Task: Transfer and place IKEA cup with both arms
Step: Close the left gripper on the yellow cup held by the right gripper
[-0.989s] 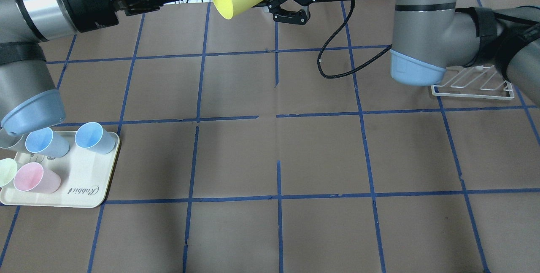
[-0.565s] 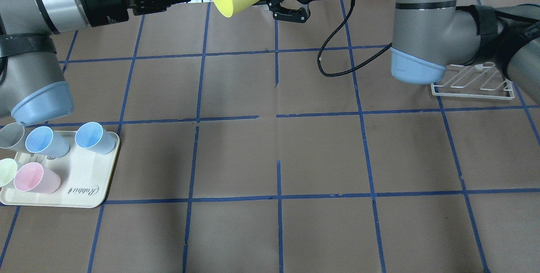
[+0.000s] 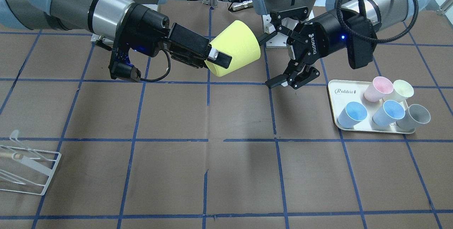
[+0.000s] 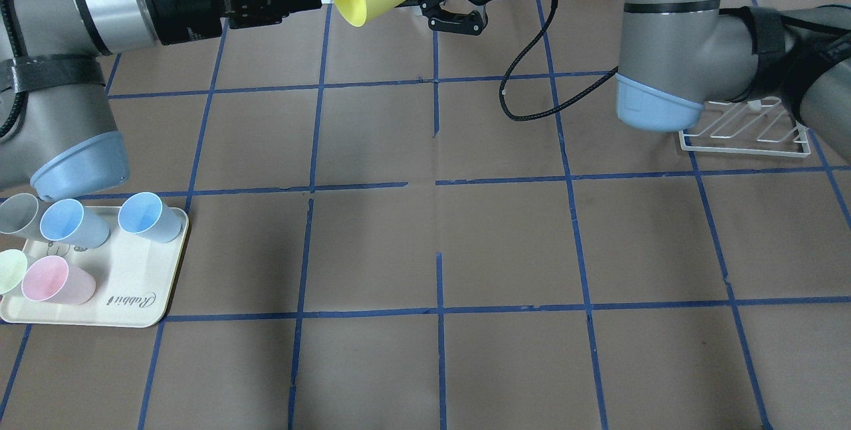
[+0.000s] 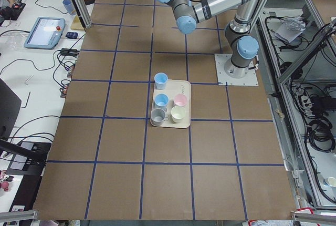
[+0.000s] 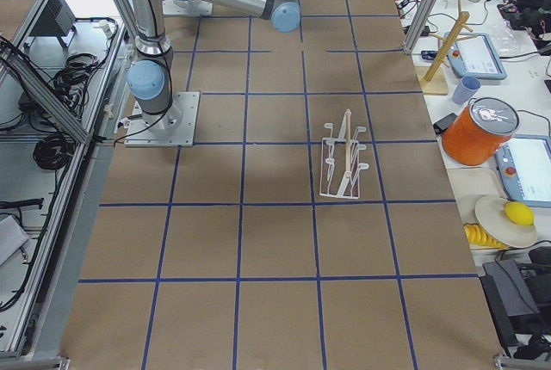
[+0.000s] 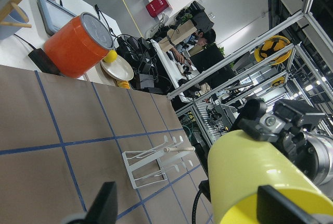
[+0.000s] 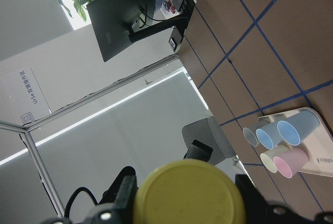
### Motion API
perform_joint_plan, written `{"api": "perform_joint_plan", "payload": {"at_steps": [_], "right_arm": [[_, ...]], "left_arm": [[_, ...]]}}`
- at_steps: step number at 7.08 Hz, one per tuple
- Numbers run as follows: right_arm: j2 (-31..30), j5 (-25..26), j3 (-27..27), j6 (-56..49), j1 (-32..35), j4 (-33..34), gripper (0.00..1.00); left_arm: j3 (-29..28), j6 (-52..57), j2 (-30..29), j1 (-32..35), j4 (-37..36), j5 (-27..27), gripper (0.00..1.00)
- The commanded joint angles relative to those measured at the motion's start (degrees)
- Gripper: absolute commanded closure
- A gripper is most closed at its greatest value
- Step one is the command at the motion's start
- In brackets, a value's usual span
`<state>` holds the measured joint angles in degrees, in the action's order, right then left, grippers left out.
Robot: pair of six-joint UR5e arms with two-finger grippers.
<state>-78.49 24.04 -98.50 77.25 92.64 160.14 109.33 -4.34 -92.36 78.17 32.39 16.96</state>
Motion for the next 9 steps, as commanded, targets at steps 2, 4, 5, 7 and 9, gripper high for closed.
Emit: {"api": "perform_joint_plan", "payload": {"at_steps": [2, 4, 5, 7, 9], "right_arm": [[0.0, 0.0, 0.1, 0.0, 0.0, 0.0, 1.0], [-0.2, 0.0, 0.1, 0.0, 0.1, 0.0, 1.0], [-0.1, -0.1, 0.1, 0.0, 0.1, 0.0, 1.0], [-0.4, 0.0, 0.1, 0.0, 0.1, 0.0, 1.0], [-0.4, -0.1, 0.1, 0.1, 0.3, -0.1, 1.0]], "left_arm": [[0.7, -0.4, -0.5, 0.2, -1.3, -0.2, 0.02], [0.7, -0.4, -1.4, 0.2, -3.7, -0.1, 0.02], [0.7, -0.4, -1.9, 0.5, -4.4, 0.0, 0.03], [0.0, -0.4, -2.3, 1.8, -6.2, 0.1, 0.04], [-0.4, -0.4, -2.7, 2.4, -8.0, 0.1, 0.05]]}}
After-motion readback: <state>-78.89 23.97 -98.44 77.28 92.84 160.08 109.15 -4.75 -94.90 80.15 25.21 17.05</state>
